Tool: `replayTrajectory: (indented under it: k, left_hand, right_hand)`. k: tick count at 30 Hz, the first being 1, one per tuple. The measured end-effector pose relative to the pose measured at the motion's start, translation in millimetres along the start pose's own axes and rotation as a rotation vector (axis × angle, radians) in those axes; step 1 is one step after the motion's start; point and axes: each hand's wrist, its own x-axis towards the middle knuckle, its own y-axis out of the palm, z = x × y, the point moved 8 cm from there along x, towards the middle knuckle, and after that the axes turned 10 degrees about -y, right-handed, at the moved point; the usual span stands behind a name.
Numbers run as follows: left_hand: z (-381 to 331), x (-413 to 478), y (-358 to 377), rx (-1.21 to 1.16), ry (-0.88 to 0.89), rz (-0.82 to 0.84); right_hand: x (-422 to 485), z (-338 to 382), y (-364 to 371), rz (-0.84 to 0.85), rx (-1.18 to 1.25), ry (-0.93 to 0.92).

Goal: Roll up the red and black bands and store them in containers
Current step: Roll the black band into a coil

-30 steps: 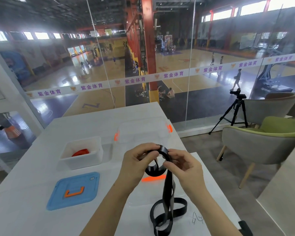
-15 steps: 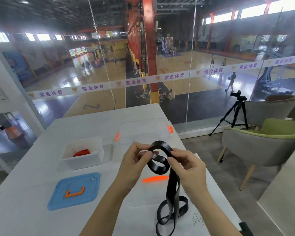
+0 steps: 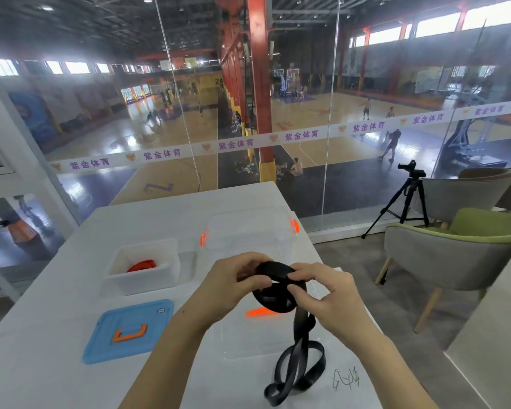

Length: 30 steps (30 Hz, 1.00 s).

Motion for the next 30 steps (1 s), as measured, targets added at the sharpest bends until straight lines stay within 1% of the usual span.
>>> replayTrajectory:
  k: [5, 7, 10, 12, 16, 18, 21, 26, 28, 30]
  left_hand:
    - [-8.6, -7.1, 11.6, 0.151, 0.024, 0.064]
    - [-14.9, -9.2, 10.8, 0.166, 0.060, 0.025]
    - [-25.3, -11.5, 8.7, 0.148, 0.119, -0.050]
    - [-27.2, -13.0, 5.4, 0.094, 0.136, -0.095]
    - [-24.7, -16.1, -6.8, -0.126, 0.135, -0.169]
    - [-23.0, -17.0, -7.5, -0.198, 0.129, -0.161]
    - [-18.8, -19.5, -4.4, -0.284, 0.083, -0.105]
    - [-10.0, -21.2, 2.5, -0.205, -0.012, 0.025]
    - [-11.4, -20.6, 1.4, -0.136, -0.017, 0.019]
    - [-15.4, -19.5, -1.7, -0.053, -0.016, -0.025]
  right_hand:
    - [-0.9, 9.2, -1.1, 0.005, -0.079, -0.108]
    - [-1.8, 8.4, -1.7, -0.018, -0.051, -0.079]
    - [-4.6, 3.8, 0.7, -0.054, 0.041, 0.032]
    - [-8.4, -0.1, 3.2, -0.080, 0.124, 0.110]
    - [-13.8, -2.6, 6.0, -0.161, 0.272, 0.198]
    - [-13.7, -3.3, 3.2, -0.225, 0.277, 0.220]
    - [-11.3, 0.0, -3.4, -0.294, 0.302, 0.216]
    - [-5.8, 7.7, -12.5, -0.317, 0.336, 0.199]
    - [-4.5, 9.4, -13.1, -0.282, 0.310, 0.189]
    - [-4.8, 11.3, -13.9, -0.240, 0.267, 0.182]
